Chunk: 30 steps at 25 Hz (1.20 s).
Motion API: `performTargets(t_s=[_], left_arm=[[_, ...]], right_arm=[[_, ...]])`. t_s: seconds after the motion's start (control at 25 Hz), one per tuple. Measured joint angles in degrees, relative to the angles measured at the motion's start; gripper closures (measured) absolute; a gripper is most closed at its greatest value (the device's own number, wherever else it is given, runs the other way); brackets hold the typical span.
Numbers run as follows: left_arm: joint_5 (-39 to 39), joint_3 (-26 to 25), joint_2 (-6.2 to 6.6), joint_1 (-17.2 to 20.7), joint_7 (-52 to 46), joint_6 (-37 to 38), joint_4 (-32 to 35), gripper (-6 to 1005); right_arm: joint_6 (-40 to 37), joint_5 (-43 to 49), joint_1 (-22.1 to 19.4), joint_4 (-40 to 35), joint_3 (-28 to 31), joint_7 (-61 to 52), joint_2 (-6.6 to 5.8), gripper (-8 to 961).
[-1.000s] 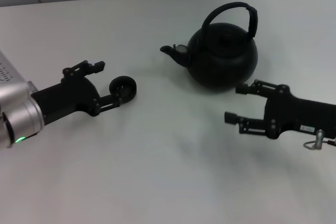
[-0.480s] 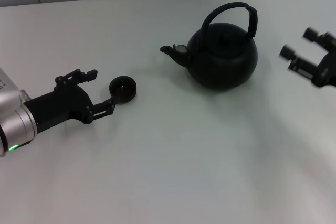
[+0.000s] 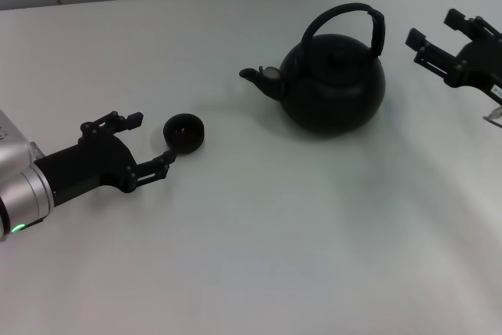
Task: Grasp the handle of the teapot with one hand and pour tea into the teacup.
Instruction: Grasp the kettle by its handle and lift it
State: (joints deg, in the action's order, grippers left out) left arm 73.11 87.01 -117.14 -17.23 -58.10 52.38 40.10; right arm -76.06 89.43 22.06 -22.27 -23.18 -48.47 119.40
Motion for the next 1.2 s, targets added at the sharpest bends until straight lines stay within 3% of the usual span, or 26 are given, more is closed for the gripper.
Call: performTargets(t_s=[0.32, 1.2], left_arm=[[0.87, -0.32, -0.08, -0.09, -0.44, -0.02, -0.04, 191], [1.01, -0.35, -0.07, -0.17, -0.53, -0.18, -0.03, 191]], right_arm=[[5.50, 0.21, 2.91, 1.08, -2.98, -0.63, -0.09, 126], [12.14, 0.16, 7.58, 2.91, -3.79, -0.29, -0.11, 128]])
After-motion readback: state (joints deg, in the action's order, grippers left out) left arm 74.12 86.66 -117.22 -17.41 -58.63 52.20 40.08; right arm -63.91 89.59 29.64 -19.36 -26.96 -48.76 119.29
